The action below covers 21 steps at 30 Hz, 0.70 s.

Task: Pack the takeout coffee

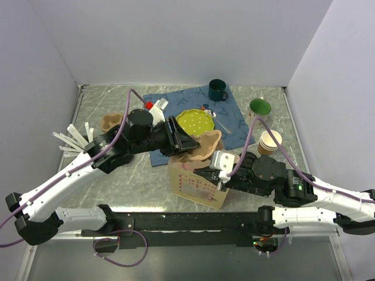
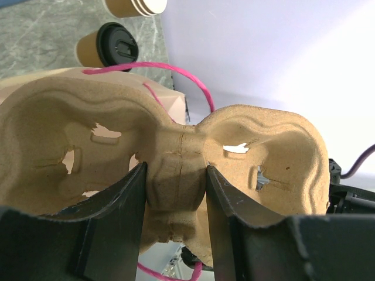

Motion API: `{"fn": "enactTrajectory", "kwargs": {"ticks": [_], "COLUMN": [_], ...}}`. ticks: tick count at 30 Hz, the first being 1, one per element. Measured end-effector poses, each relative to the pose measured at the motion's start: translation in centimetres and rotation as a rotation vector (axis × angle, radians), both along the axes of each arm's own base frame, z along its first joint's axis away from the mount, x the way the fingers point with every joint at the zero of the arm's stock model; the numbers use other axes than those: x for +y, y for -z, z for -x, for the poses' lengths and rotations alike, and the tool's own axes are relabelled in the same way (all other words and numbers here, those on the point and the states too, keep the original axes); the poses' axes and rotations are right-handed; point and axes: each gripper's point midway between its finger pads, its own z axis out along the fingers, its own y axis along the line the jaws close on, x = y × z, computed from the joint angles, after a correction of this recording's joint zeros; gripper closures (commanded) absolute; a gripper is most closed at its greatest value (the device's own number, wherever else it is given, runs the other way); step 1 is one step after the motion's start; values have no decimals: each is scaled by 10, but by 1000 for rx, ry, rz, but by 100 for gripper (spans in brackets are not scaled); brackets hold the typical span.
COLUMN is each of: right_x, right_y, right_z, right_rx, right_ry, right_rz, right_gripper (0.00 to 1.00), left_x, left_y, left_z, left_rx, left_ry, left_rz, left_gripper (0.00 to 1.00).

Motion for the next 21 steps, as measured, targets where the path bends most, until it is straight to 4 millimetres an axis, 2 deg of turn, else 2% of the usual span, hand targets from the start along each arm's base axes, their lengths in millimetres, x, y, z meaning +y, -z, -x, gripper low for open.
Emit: {"fn": "enactTrajectory", "kwargs": {"ticks": [11, 21], "right_x": [1, 3], "right_y": [1, 2], "right_z": [1, 3], "right_rx": [-2, -6], "right_ry": [5, -2], "right_rz": [3, 12], "right_gripper": [100, 100], "left_x": [-3, 5], "left_y": [-15, 12], "left_z": [1, -1], "left_rx": [-41, -60], "left_ry": [13, 10], "left_rz": [65, -34], "left_gripper": [77, 79]}}
